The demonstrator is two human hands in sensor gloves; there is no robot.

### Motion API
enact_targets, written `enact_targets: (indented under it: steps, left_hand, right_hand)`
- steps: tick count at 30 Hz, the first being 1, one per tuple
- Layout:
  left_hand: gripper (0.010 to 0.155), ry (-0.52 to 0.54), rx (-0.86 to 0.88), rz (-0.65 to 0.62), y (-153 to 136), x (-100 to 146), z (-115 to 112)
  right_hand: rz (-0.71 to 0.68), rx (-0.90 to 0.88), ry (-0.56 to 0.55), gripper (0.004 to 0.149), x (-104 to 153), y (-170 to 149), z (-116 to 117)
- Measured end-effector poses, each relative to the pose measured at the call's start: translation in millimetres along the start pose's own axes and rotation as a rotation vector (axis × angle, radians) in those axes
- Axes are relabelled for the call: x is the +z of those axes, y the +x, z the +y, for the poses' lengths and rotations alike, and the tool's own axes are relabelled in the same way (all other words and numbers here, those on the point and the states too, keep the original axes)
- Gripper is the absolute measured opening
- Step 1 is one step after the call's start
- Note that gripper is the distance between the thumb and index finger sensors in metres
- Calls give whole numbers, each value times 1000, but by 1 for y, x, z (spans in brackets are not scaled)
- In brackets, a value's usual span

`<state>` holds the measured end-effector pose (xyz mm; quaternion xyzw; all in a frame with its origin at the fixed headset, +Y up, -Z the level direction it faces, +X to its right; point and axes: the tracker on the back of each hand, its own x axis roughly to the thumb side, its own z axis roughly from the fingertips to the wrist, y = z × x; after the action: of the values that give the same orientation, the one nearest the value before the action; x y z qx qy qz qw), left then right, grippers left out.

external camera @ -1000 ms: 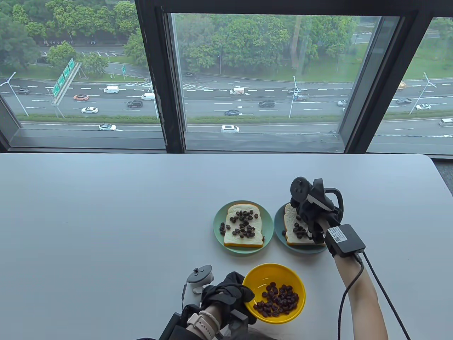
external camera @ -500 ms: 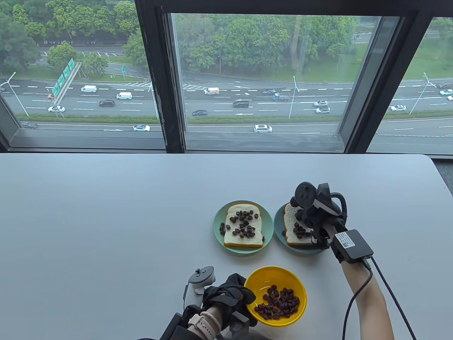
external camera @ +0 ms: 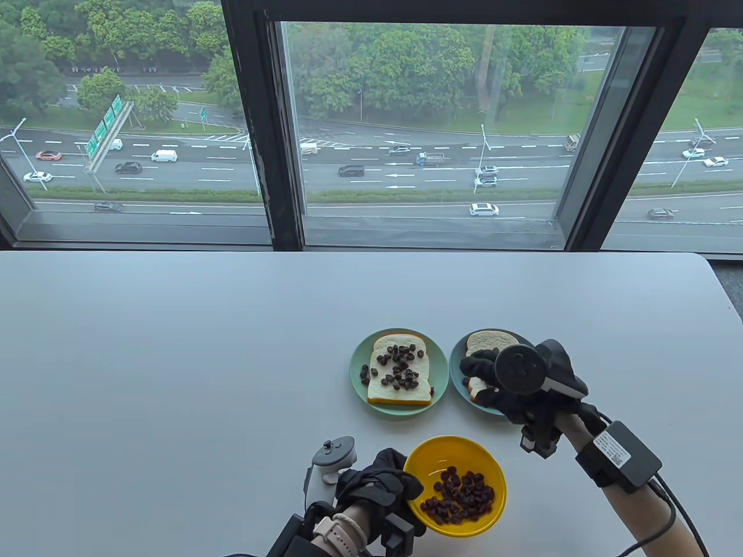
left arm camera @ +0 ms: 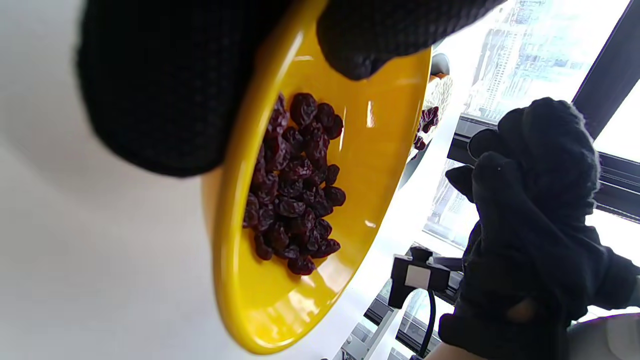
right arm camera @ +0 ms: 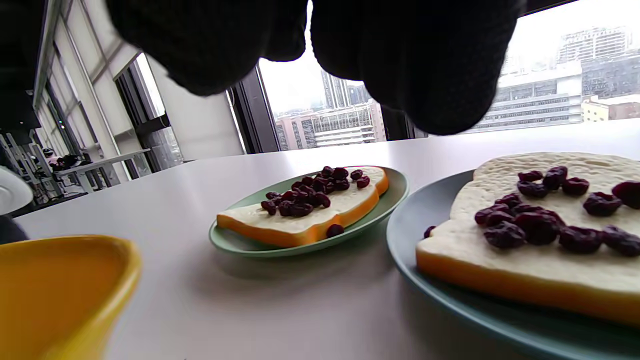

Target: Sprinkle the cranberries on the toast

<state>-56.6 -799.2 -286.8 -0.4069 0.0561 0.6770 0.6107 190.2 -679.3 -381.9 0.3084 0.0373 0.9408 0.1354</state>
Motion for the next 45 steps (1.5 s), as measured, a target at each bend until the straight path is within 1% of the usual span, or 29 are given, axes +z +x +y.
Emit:
enact_targets:
  steps: [1, 3, 4, 5, 7, 8, 9, 11, 13, 15, 17, 20, 21, 23, 24, 26, 28, 31, 34, 36, 39, 42, 45]
  left_hand:
    - [51, 1, 0, -2, 0, 0, 0]
    - [51, 5, 3, -9, 0, 0, 0]
    - [51, 6, 3, -12, 0, 0, -1]
    - [51, 9, 3, -20, 1, 1, -2]
    - [51, 10, 3, -31, 2, 2, -4]
    - [51, 9, 8, -38, 3, 3, -4]
    - [51, 5, 24, -49, 4, 3, -5]
    - [51, 16, 25, -52, 5, 4, -6]
    - [52, 22, 14, -64, 5, 4, -8]
    - [53, 19, 39, -66, 4, 4, -9]
    - [53, 18, 40, -75, 3, 5, -9]
    - [53, 16, 44, -89, 3, 6, -9]
    - [53, 19, 33, -92, 3, 5, -9]
    - [53, 2, 48, -85, 1, 4, -10]
    - [53, 0, 42, -85, 0, 4, -11]
    - [53, -14, 35, -72, -2, 4, -13]
    - [53, -18, 53, -52, -6, 2, -14]
    - [53, -13, 36, -43, -8, 1, -13]
    - [53, -16, 39, -33, -8, 1, -13]
    - [52, -8, 32, -33, -6, 2, -12]
    - [52, 10, -3, -34, -6, 2, -9]
    - [52, 5, 32, 9, -10, 2, -8]
    - [51, -9, 65, 16, -12, 0, -8]
  right_hand:
    - [-37, -12, 20, 63, 6, 11, 1]
    - [-117, -16, 101, 66, 19, 35, 7]
    - [-141, -4, 146, 67, 23, 43, 10]
    - [-175, 24, 217, 69, 29, 54, 17]
    - [-189, 70, 288, 73, 35, 63, 27]
    - [-190, 98, 344, 76, 37, 66, 33]
    - [-183, 126, 423, 78, 39, 67, 40]
    - [-180, 130, 476, 82, 42, 70, 48]
    - [-186, 120, 468, 82, 41, 73, 55]
    - [-193, 141, 475, 81, 39, 77, 62]
    - [-200, 170, 441, 80, 37, 82, 68]
    - [-219, 280, 326, 74, 35, 94, 74]
    - [-220, 312, 294, 71, 35, 96, 75]
    - [-222, 385, 191, 62, 35, 103, 77]
    - [-229, 384, 180, 58, 35, 103, 77]
    - [-206, 373, 241, 48, 35, 103, 81]
    - [-224, 377, 252, 46, 36, 104, 83]
    - [-235, 386, 235, 40, 37, 102, 87]
    - [-245, 378, 216, 38, 39, 101, 85]
    - [-243, 348, 177, 34, 40, 99, 82]
    - [-232, 304, 106, 32, 41, 96, 74]
    - [-212, 248, 46, 32, 43, 92, 60]
    - [-185, 169, 20, 32, 46, 82, 44]
